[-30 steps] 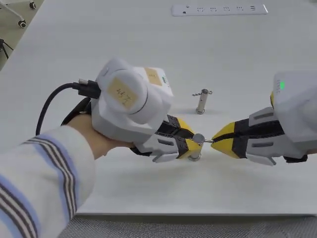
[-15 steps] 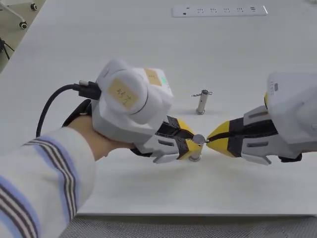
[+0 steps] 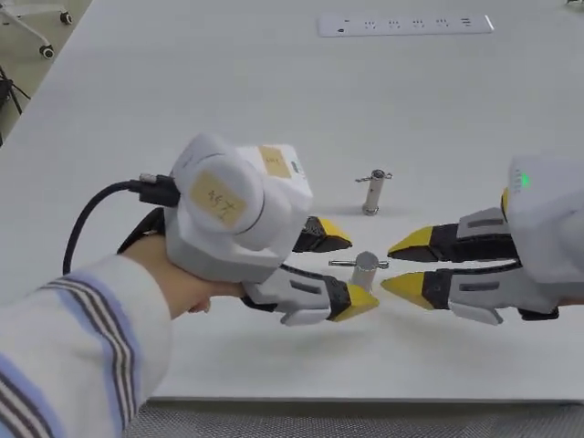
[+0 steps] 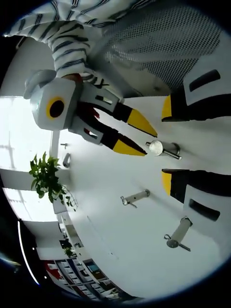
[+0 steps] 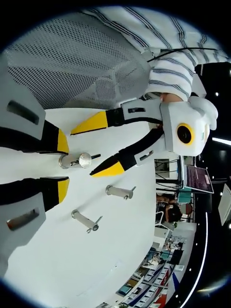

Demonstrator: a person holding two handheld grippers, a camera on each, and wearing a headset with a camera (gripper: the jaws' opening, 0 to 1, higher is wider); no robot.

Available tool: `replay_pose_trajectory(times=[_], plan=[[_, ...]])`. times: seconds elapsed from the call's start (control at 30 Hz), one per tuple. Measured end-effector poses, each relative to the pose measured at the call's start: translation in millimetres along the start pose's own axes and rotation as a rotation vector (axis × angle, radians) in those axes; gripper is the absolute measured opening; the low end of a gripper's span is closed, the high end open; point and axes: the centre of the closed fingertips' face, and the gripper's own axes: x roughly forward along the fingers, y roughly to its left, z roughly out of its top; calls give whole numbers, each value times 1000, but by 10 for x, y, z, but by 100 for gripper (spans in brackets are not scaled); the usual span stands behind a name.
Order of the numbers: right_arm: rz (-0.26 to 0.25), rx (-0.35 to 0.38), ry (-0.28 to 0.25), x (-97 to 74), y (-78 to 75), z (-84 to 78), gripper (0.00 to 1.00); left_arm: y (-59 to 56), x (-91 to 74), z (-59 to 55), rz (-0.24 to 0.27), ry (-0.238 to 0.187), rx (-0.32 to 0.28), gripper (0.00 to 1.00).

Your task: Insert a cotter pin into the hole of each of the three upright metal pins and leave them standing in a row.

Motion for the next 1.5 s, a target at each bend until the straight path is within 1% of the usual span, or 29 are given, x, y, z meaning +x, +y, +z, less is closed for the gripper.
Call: replay_pose_trajectory(times=[0.03, 0.1, 0.17, 0.23, 0.27, 0.3, 0.33, 0.37, 0.4, 0.43, 0.47, 0.5, 0.57, 0.67, 0.77, 0.9, 0.97, 1.03, 1.1, 1.17, 1.2, 1.3, 1.37, 1.5], plan=[[-2, 15, -29, 17, -7, 11, 15, -30, -18, 2, -9, -19, 0, 41], [3, 43, -48, 40, -3, 5, 20, -61, -51, 5, -4, -41, 5, 47], [19, 58, -60, 68, 18, -12, 22, -114, -89, 0, -10, -59, -21, 51], [29, 77, -85, 100, 37, -2, 21, -156, -125, -10, -5, -77, -41, 58], [39, 91, -109, 122, 55, 18, 22, -162, -146, -13, 9, -89, -54, 63], [50, 105, -126, 137, 71, 31, 22, -125, -158, -12, 41, -101, -78, 73], [59, 124, -138, 150, 86, 39, 23, -79, -170, -30, 75, -102, -101, 83], [62, 133, -145, 167, 83, 34, 23, -15, -191, -51, 113, -107, -111, 93], [60, 130, -148, 179, 80, 30, 23, 17, -207, -83, 134, -102, -134, 98], [62, 131, -154, 200, 87, 29, 23, 67, -241, -126, 162, -97, -161, 97], [66, 133, -158, 215, 92, 28, 23, 106, -259, -125, 183, -112, -174, 99], [73, 135, -161, 229, 102, 29, 23, 107, -279, -129, 183, -121, -181, 99], [81, 138, -169, 261, 115, 27, 23, 129, -326, -124, 199, -152, -231, 99], [94, 138, -173, 305, 136, 28, 24, 128, -377, -123, 208, -171, -247, 99], [101, 135, -177, 336, 144, 33, 24, 140, -399, -161, 226, -161, -261, 99], [115, 150, -181, 390, 172, 38, 22, 134, -422, -188, 239, -164, -288, 99], [125, 136, -176, 413, 201, 26, 22, 129, -427, -198, 244, -161, -290, 99], [121, 120, -179, 415, 192, 31, 21, 120, -432, -228, 247, -144, -293, 99], [116, 110, -181, 418, 167, 25, 18, 119, -439, -245, 256, -136, -292, 99], [110, 114, -186, 416, 126, 11, 11, 115, -442, -252, 257, -134, -294, 99], [124, 108, -193, 410, 132, 2, 11, 109, -444, -253, 257, -134, -297, 99], [123, 93, -207, 419, 142, 4, 11, 108, -451, -261, 263, -128, -296, 99], [148, 62, -206, 416, 177, 5, 10, 113, -457, -263, 269, -129, -301, 99], [141, 20, -195, 423, 191, 7, 9, 148, -459, -275, 288, -123, -300, 99]])
